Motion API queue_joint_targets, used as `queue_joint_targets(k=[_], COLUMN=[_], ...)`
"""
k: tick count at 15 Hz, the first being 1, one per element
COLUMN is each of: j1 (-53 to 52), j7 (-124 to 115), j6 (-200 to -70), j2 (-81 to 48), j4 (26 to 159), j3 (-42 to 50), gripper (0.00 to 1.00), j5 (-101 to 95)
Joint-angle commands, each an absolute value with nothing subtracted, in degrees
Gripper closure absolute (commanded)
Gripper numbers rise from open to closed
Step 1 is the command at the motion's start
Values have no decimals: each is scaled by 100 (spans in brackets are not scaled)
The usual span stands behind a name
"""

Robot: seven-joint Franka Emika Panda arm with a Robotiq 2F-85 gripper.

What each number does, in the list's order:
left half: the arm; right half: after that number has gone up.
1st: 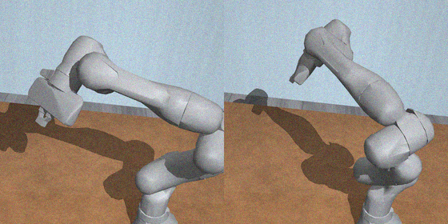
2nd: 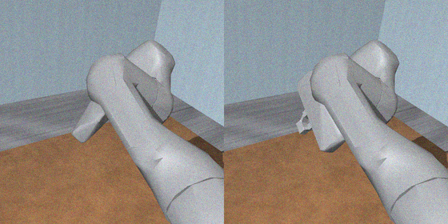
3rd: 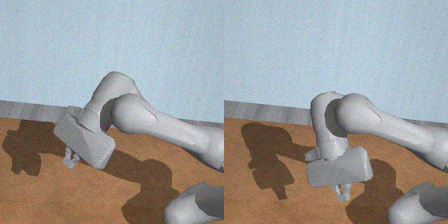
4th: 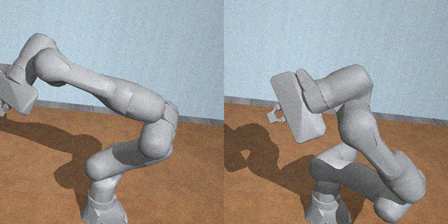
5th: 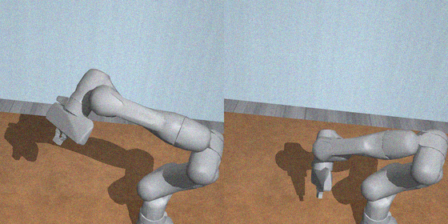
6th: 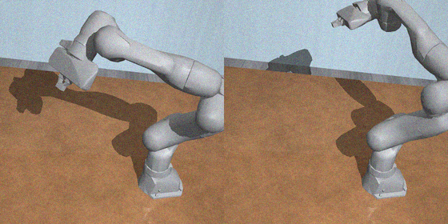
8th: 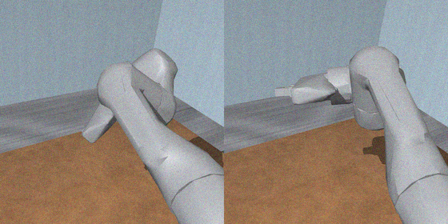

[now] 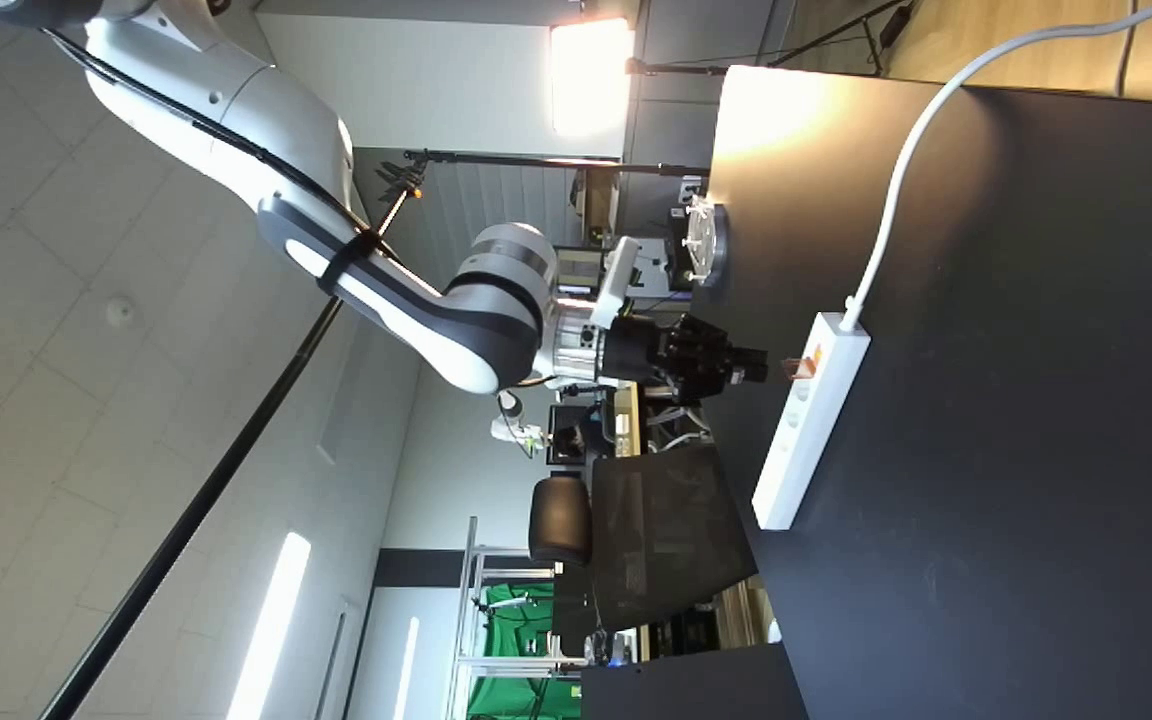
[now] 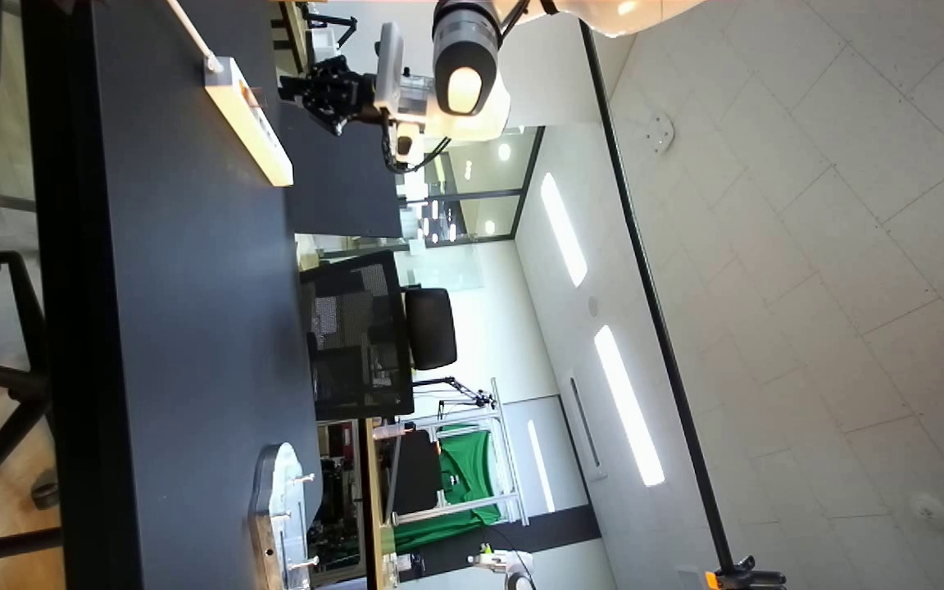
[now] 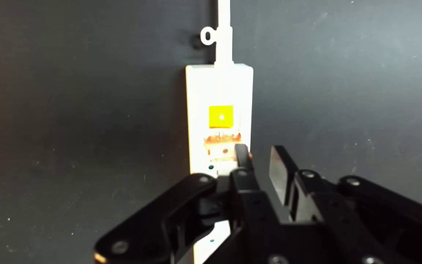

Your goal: Press the switch on the adapter

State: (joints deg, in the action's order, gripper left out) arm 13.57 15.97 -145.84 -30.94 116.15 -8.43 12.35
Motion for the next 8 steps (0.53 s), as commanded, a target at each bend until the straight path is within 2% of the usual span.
queue_joint_targets(k=[1,5,6,8], j1=[1239,1158,1147,1145], j7=[1707,1761,1766,1769], j6=[-14042,-14027,-14017,-14033], j2=[-2867,-2889,-2894,-2912], j4=[11548,11599,11604,11610], j3=[-699,-610,-595,-598], gripper=[46,20,38,24], j5=[1185,1268,1281,1282])
